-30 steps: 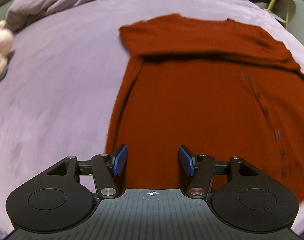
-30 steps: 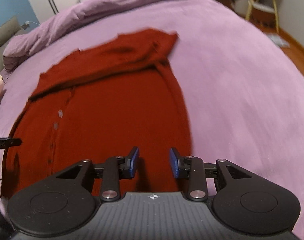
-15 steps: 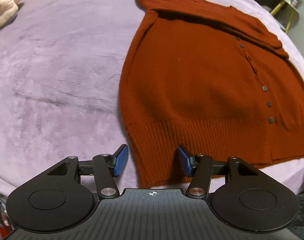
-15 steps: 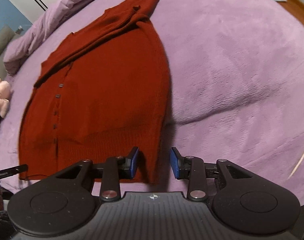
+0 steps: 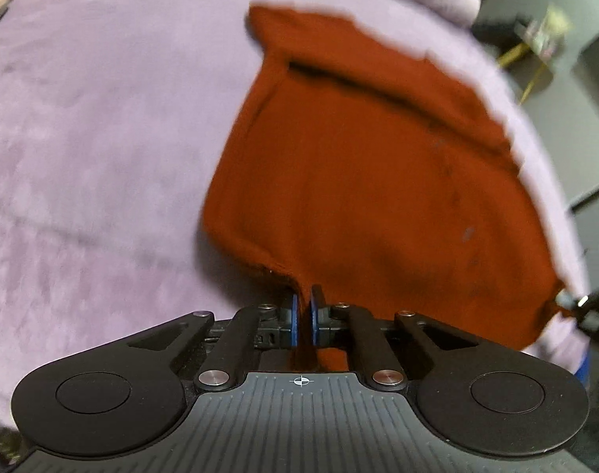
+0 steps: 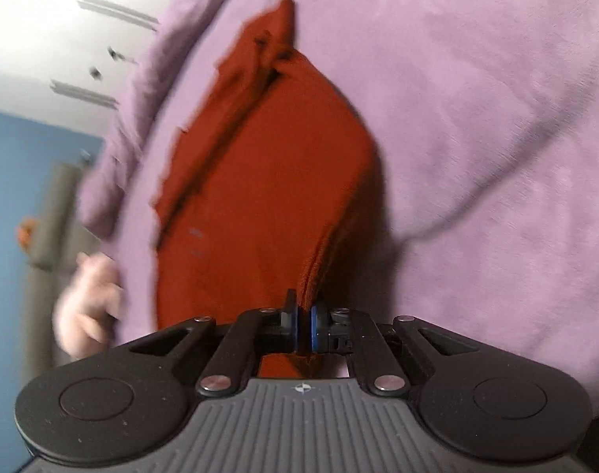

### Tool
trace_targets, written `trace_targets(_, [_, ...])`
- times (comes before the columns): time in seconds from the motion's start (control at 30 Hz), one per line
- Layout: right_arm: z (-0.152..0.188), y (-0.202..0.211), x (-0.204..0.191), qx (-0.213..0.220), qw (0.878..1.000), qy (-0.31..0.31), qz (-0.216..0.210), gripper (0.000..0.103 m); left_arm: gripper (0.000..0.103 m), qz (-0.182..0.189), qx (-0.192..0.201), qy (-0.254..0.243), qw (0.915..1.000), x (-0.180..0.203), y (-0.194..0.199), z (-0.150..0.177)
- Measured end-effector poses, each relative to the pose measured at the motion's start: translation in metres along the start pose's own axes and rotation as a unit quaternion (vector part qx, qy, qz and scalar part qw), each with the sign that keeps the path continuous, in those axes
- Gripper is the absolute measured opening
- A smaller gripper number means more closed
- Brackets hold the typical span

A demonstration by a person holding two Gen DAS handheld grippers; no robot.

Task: Fold small clothes
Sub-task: 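Grasp the hem with the left gripper while the right gripper grasps the hem, fold toward the collar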

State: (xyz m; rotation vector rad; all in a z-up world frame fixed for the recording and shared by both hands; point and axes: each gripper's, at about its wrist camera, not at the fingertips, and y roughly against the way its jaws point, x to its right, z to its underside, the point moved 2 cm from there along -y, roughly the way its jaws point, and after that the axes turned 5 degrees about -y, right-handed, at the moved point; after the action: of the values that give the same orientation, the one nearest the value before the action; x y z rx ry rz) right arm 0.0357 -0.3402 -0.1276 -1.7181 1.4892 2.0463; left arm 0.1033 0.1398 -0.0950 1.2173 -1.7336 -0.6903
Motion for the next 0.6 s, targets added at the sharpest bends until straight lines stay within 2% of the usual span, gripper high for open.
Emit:
trace_targets(0.13, [-0.027, -0.008, -0.032, 0.042, 0.998, 0.042, -0.011, 0.005, 0.008, 0.007, 0.075, 0.013, 0.9971, 0.003, 0.016, -0.041])
trace_targets(0.27, [-0.055, -0.03, -0.063, 0.09, 0.989, 0.113, 0.016, 0.005, 0.008, -0.022, 0.12, 0.004, 0.9925, 0.011, 0.007, -0.079])
trace_targets(0.37, [-0.073, -0.052, -0.073, 0.116, 0.982, 0.144, 0.047, 0.005, 0.008, -0.056, 0.129, -0.007, 0.99, 0.015, -0.014, -0.095])
trace_targets(0.47, [-0.083, -0.075, -0.081, 0.134, 0.969, 0.185, 0.097, 0.005, 0.008, -0.089, 0.127, -0.021, 0.9876, 0.016, -0.039, -0.103])
trace_targets(0.6, [-0.08, -0.091, -0.085, 0.136, 0.945, 0.248, 0.165, 0.006, 0.014, -0.128, 0.09, -0.015, 0.9876, 0.003, -0.065, -0.103])
